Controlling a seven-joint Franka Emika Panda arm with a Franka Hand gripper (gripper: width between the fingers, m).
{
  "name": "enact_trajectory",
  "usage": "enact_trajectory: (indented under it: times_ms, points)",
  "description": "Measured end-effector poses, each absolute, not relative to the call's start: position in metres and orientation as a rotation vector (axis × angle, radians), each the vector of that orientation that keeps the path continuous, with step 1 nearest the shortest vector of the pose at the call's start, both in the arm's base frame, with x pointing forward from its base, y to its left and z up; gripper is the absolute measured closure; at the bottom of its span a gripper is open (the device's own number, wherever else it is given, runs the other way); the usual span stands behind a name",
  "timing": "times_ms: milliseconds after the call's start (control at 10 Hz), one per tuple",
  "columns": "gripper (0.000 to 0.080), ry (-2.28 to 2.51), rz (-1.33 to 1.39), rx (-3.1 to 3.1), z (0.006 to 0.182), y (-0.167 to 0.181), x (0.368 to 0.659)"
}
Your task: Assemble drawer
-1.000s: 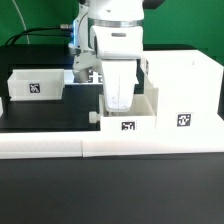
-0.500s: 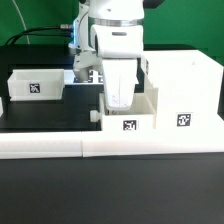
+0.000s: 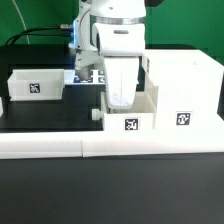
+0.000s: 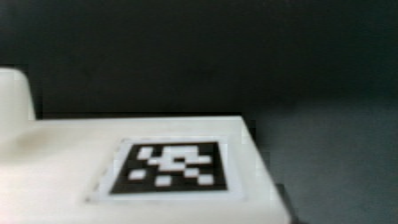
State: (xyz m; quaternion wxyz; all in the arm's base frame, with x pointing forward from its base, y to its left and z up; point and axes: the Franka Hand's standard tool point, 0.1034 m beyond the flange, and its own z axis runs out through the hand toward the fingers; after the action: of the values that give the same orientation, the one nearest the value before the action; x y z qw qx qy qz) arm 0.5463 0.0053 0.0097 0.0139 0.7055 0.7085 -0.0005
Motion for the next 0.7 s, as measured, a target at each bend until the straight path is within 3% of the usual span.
enact_trajectory:
  times_ms: [700]
  points:
    - [0.0757, 2.206, -0.001, 2.202, 0.0071, 0.0080, 0.5452]
